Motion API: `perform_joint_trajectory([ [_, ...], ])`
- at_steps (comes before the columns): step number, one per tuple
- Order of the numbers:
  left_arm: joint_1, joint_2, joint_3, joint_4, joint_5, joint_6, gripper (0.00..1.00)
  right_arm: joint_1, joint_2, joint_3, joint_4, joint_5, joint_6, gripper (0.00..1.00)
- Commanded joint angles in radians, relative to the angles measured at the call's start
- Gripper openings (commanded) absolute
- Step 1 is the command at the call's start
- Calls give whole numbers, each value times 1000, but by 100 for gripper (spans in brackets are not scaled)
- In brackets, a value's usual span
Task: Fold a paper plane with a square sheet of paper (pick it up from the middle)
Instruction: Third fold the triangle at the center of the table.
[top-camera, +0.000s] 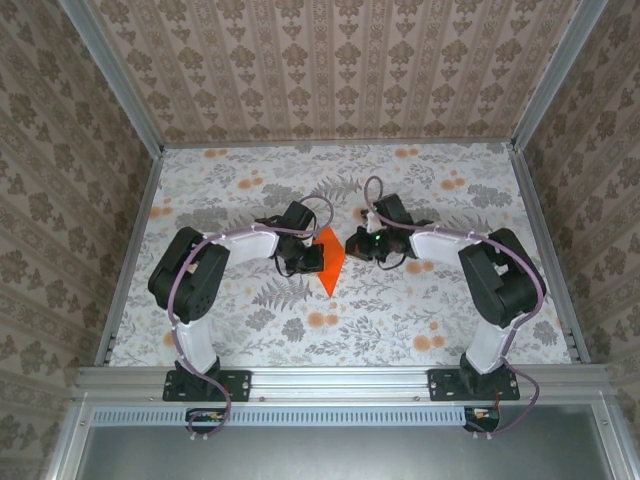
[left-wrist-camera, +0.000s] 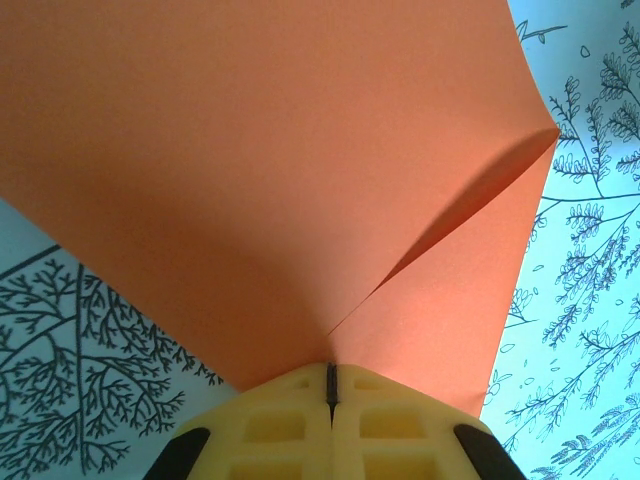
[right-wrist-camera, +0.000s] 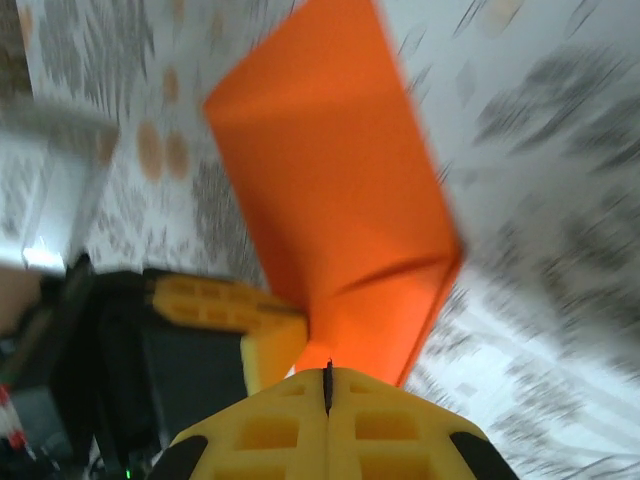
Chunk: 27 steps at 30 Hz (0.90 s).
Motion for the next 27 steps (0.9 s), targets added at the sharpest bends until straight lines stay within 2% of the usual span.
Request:
perform_joint_trajectory([
  [1,1,69,-39,-56,-76,-3,0,71,-12,-43,24,-38,45,2],
  [9,2,68,-41,-47,-78,-13,0,163,51,-75,72,-43,84,0],
  [27,2,69,-47,-48,-93,-22,0,197,73,-141,37,-63,53,0],
])
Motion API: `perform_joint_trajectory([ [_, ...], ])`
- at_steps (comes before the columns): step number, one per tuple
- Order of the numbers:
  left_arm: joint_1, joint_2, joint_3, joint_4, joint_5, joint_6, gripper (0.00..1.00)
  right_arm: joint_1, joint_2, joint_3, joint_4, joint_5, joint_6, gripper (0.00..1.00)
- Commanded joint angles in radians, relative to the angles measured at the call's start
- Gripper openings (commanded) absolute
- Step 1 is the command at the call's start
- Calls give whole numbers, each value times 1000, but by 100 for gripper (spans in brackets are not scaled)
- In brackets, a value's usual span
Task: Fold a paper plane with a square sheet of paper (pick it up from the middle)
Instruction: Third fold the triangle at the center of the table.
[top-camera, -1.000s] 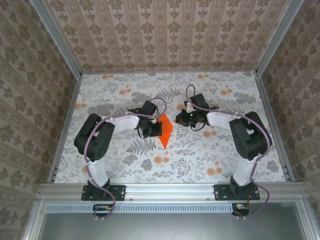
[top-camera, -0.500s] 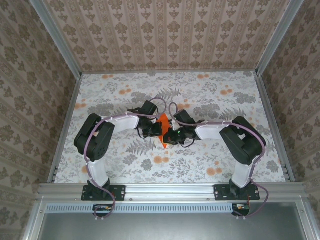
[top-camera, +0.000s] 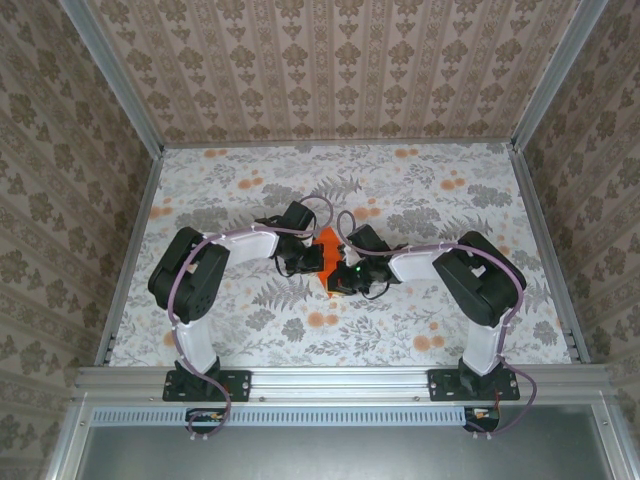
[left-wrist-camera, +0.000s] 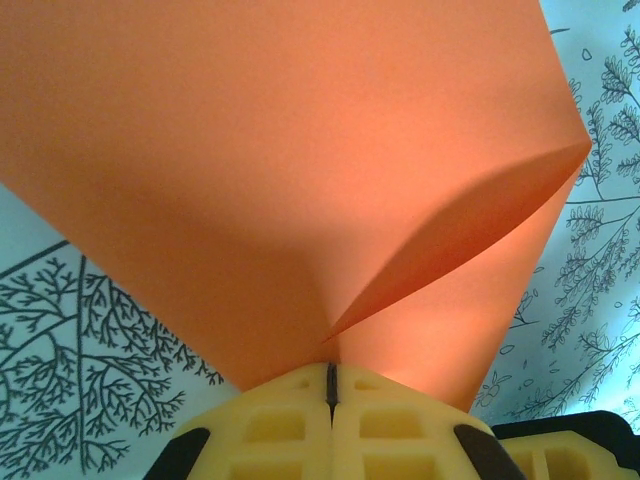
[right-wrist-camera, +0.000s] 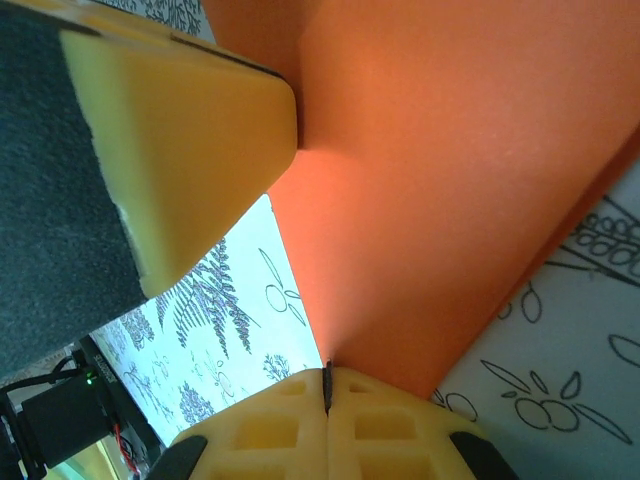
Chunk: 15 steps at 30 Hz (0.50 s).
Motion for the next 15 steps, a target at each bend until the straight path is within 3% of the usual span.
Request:
perform_joint_trajectory([
  [1,2,69,-47,-48,-93,-13,0,28,-4,-49,-70,-27,-18,0],
  [9,5,68,-44,-48,-94,-10,0,48,-75,-60,-128,-41,-92,1],
  [15,9,52,-27,-30,-77,51,0,-32,-138,-22,-110,59,-77,1],
])
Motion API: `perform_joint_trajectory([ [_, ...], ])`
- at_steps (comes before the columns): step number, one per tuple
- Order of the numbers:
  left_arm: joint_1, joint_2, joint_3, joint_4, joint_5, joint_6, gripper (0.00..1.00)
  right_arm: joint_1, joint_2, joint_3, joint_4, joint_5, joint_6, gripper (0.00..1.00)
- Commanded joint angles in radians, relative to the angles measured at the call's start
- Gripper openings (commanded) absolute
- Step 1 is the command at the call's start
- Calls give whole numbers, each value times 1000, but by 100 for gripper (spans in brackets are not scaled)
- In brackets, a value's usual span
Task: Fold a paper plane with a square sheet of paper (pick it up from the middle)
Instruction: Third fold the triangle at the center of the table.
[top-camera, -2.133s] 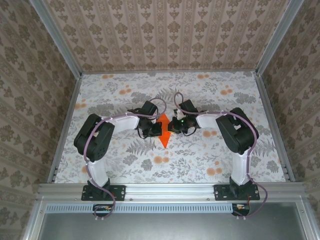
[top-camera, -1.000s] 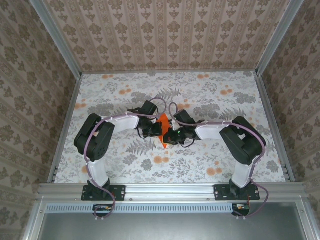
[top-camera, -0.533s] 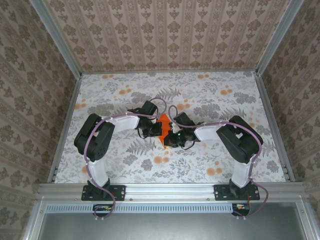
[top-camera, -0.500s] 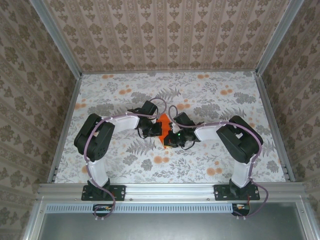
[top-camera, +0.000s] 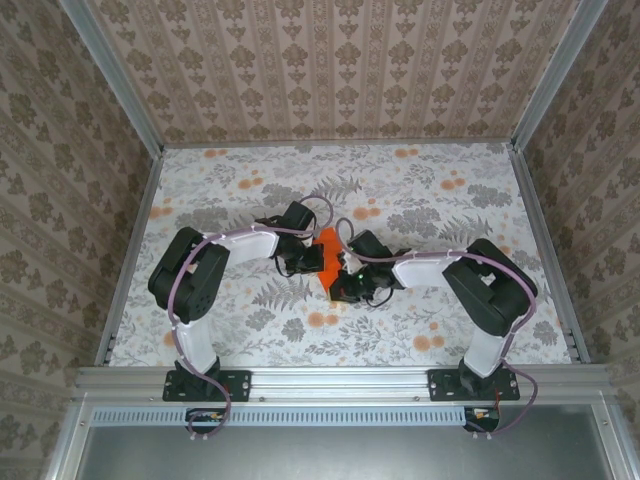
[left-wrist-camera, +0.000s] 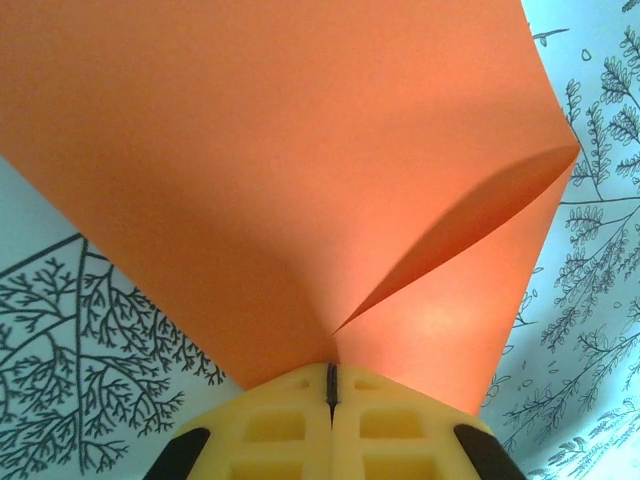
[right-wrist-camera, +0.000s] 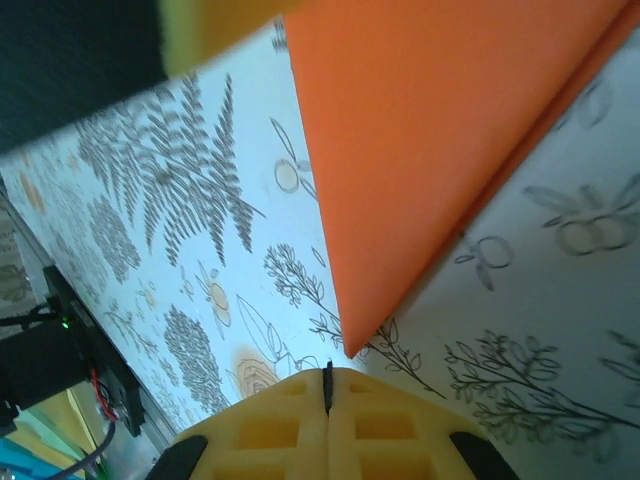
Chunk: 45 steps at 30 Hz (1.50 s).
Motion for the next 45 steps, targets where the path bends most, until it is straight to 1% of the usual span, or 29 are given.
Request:
perform_joint_trajectory([
  [1,12,51,-18,-32,-74,66,0,-69,-43,29,-22,73,-4,1],
  [4,19,45,-6,-20,-50,126,0,-115,-5,79,-19,88,-13,1],
  [8,28,38,10,-15,-19,189,0,-124,90,184,-46,80,-48,1],
  [12,34,36,19,-7,7,219,0,-129,174,263,-73,80,-60,1],
  [16,41,26,19,1,20,220,0,-134,213,276,-86,100,-51,1],
  [19,45,5,14,11,16,201,0,-136,210,253,-95,125,-33,1],
  [22,45,-35,-1,28,13,153,0,-135,188,209,-92,155,13,0],
  [24,41,-79,-26,47,5,112,6,-135,162,166,-76,183,56,1],
  [25,37,-105,-41,54,-6,89,12,-133,143,141,-67,199,80,1],
  [28,16,-181,-102,100,-24,9,21,-134,95,81,-37,241,154,0],
  [31,-19,-234,-167,161,-19,-67,24,-133,74,53,-21,269,200,0],
  [34,-53,-258,-225,247,16,-146,21,-134,78,49,-13,272,221,1],
  [37,-81,-243,-261,340,60,-215,14,-133,85,53,-10,270,227,0],
  [39,-96,-213,-262,359,74,-238,7,-134,94,54,-7,264,230,0],
  [42,-104,-168,-258,371,85,-253,1,-134,98,51,3,254,236,0],
  [45,-105,-133,-259,373,101,-270,0,-136,97,51,6,248,234,1],
])
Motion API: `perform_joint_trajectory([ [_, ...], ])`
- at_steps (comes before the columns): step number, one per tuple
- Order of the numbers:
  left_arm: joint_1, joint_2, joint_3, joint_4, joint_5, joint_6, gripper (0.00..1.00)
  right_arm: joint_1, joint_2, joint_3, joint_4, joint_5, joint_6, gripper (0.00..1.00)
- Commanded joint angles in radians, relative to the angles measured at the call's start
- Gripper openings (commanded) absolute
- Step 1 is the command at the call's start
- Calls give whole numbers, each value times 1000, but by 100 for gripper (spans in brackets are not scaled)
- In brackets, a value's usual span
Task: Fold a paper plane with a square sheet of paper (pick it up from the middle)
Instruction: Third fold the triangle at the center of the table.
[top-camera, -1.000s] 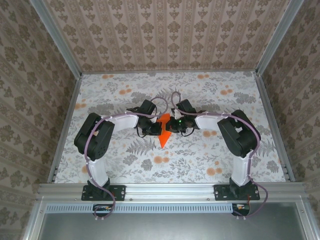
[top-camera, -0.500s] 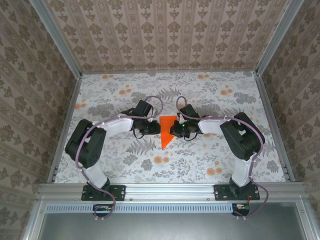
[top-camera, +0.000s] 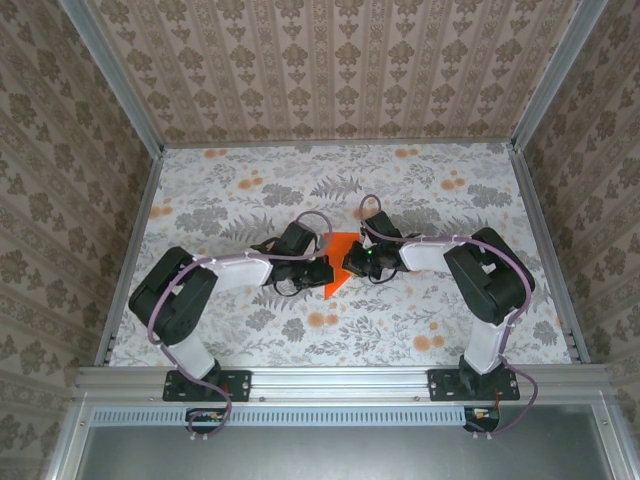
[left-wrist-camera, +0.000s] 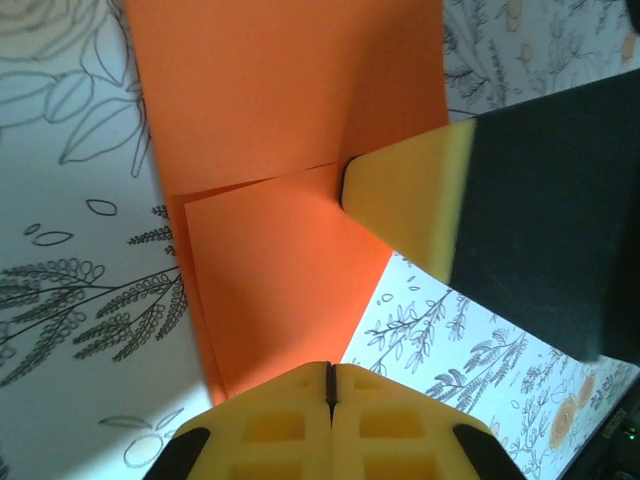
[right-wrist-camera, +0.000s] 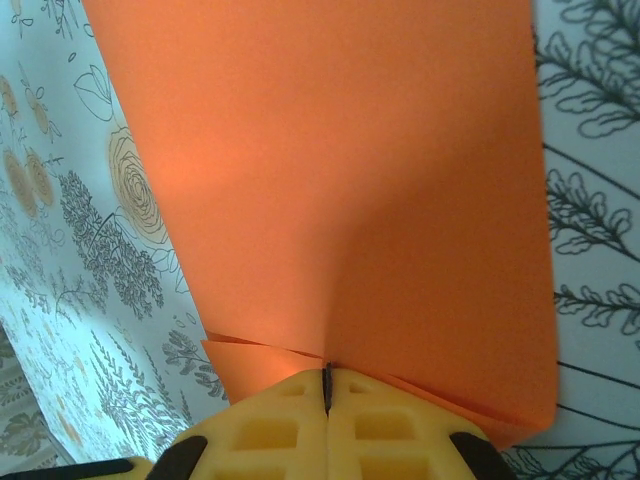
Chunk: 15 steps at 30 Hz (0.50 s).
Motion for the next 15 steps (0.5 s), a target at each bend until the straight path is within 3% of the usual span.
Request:
perform_joint_trajectory([
  [1,-6,35,-4,30,35,-54,0,-5,26,-27,-33,59,13,0],
  [9,-5,68,-14,-78,-13,-31,0,-38,-68,-17,7,-30,-137,1],
  [15,-6,79,-3,-96,-12,-9,0,-3,-153,-36,-32,-52,-250,1],
])
